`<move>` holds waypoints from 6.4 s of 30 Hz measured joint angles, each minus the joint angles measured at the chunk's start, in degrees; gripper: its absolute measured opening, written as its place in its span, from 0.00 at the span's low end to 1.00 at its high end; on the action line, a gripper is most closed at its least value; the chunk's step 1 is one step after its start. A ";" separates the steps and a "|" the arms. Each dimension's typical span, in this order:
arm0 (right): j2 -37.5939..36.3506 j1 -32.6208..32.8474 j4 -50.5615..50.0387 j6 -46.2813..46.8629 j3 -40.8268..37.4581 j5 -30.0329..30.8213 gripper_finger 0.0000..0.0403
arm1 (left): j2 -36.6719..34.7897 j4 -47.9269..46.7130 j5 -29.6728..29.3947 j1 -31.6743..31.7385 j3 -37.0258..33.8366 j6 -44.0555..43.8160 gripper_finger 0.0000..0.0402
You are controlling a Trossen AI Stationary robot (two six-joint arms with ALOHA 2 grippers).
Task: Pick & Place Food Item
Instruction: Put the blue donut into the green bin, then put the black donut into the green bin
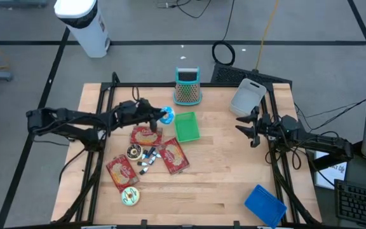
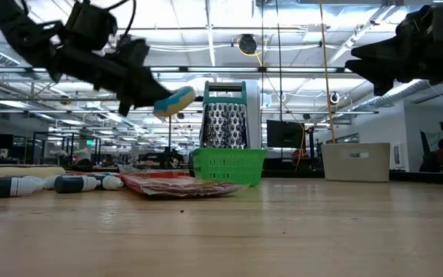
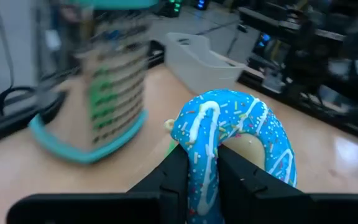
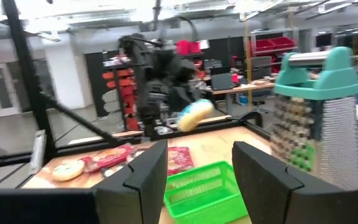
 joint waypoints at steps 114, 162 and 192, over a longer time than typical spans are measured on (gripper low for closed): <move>0.00 0.00 0.79 -3.22 0.01 1.41 0.42 | -8.16 -77.33 -1.49 -23.94 8.07 -35.90 0.54; 0.01 0.00 0.40 -3.22 0.00 1.43 0.42 | -10.23 -68.83 -0.88 -27.93 0.18 -39.29 0.09; 4.47 -0.02 2.60 -1.18 0.02 1.63 0.42 | -6.19 -30.14 -29.11 -19.72 14.30 12.35 0.10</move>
